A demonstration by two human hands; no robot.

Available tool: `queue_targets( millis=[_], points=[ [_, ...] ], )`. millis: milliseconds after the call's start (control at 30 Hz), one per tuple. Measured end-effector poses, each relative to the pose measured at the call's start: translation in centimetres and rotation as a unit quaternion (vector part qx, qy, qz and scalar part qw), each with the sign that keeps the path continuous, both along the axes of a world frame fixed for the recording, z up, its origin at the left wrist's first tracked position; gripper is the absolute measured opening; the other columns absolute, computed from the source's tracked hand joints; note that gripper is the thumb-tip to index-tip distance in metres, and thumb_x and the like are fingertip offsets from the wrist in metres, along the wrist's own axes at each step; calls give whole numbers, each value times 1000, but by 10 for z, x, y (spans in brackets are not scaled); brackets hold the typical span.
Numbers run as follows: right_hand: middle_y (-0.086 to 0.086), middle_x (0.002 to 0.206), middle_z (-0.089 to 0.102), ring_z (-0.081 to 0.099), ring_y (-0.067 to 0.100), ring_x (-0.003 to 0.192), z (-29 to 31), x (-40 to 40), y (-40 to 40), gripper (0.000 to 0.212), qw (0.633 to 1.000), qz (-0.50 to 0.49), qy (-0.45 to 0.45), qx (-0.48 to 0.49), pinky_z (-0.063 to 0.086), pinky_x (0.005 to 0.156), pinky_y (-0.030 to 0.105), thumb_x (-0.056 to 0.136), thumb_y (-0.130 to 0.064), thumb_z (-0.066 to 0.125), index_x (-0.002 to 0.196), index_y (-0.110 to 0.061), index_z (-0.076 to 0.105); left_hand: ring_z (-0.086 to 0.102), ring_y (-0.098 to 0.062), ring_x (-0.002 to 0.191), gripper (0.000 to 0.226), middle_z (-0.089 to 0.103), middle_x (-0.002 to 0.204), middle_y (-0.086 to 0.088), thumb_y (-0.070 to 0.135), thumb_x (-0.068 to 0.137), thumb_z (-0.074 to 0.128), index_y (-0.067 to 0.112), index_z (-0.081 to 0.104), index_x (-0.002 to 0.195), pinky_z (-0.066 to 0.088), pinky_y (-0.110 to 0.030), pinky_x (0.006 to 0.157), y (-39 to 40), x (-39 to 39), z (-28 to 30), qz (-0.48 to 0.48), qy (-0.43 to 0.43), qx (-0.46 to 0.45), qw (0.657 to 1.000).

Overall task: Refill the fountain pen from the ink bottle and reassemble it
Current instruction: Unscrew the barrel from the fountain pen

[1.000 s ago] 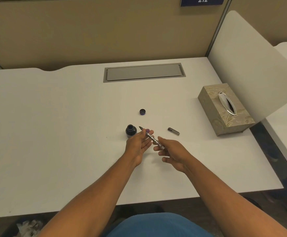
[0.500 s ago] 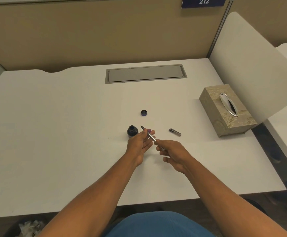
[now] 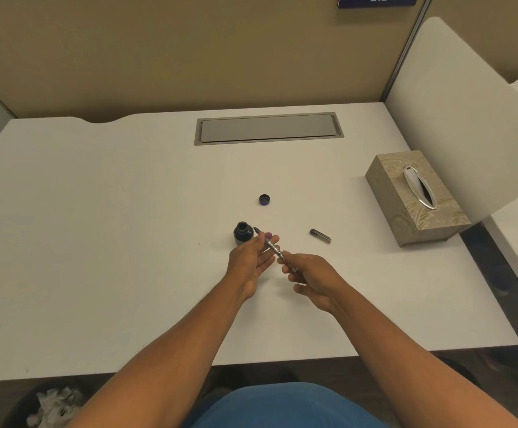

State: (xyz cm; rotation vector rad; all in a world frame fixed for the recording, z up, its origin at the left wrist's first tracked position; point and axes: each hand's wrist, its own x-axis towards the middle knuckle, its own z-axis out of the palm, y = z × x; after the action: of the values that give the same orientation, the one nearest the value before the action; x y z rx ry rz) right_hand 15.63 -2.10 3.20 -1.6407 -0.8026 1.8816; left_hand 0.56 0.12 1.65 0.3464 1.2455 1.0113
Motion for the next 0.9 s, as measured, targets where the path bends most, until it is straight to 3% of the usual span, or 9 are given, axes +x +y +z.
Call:
queue_targets(
  millis=[100, 167, 300, 367, 467, 567, 700, 800, 900],
  points=[
    [-1, 82, 61, 50, 15, 72, -3, -1, 1, 12, 1000, -19, -6, 10, 39, 64, 28, 85, -27, 75, 91, -18, 72, 70, -21, 109, 19, 77, 109, -5, 25, 101, 56, 12, 69, 103, 54, -33, 96, -1, -2, -2, 2, 11, -3, 1000],
    [-1, 84, 61, 53, 16, 74, -4, -1, 2, 15, 1000, -17, -10, 10, 40, 63, 28, 82, -27, 78, 90, -20, 68, 70, -21, 108, 19, 76, 110, -5, 24, 101, 56, 12, 69, 104, 54, -33, 94, -2, -4, -3, 2, 8, -3, 1000],
    [0, 93, 74, 60, 16, 78, -3, -5, 5, 33, 999, -4, -28, -18, 43, 66, 30, 82, -52, 72, 96, -21, 71, 70, -21, 108, 19, 76, 111, -5, 25, 101, 56, 12, 70, 104, 54, -33, 96, -2, -6, -5, 7, -3, -5, 1000],
    [0, 93, 77, 60, 15, 76, -1, -5, 6, 38, 999, 4, -18, -31, 43, 68, 31, 89, -54, 63, 100, -19, 73, 70, -21, 108, 20, 77, 109, -4, 25, 101, 56, 12, 70, 104, 54, -33, 96, -2, -7, -5, 9, -5, -7, 1000],
    [-1, 85, 74, 58, 12, 71, -1, -5, 5, 39, 999, 20, -2, -31, 42, 67, 29, 95, -48, 57, 102, -14, 75, 70, -22, 108, 20, 77, 109, -5, 25, 101, 55, 12, 70, 103, 54, -35, 97, -1, -7, -5, 9, -2, -8, 1000],
    [-4, 75, 66, 54, 11, 66, -1, -12, 7, 27, 1000, 17, 10, -20, 39, 63, 27, 92, -39, 66, 97, -15, 76, 71, -22, 108, 20, 77, 109, -5, 25, 102, 55, 12, 70, 103, 54, -35, 97, 2, -14, -6, 12, -2, -6, 1000],
    [-1, 83, 62, 55, 14, 71, -1, -9, 8, 14, 1000, 4, 16, -15, 41, 63, 27, 83, -29, 77, 92, -20, 72, 72, -22, 105, 21, 77, 108, -4, 26, 102, 55, 11, 70, 106, 55, -33, 92, 2, -14, -6, 13, -13, -7, 1000],
    [0, 90, 69, 61, 16, 76, 4, -8, 8, 28, 998, 31, 47, -41, 45, 66, 29, 80, -43, 78, 98, -22, 73, 72, -22, 105, 22, 77, 110, -5, 27, 102, 54, 12, 69, 107, 55, -34, 94, 2, -15, -5, 13, -38, 1, 999],
    [2, 91, 73, 62, 14, 71, 4, -8, 8, 43, 996, 36, 58, -56, 45, 64, 28, 87, -55, 64, 104, -17, 74, 71, -23, 108, 21, 76, 113, -6, 27, 102, 54, 12, 69, 105, 53, -37, 98, 2, -15, -3, 8, -43, 2, 999]
  ],
)
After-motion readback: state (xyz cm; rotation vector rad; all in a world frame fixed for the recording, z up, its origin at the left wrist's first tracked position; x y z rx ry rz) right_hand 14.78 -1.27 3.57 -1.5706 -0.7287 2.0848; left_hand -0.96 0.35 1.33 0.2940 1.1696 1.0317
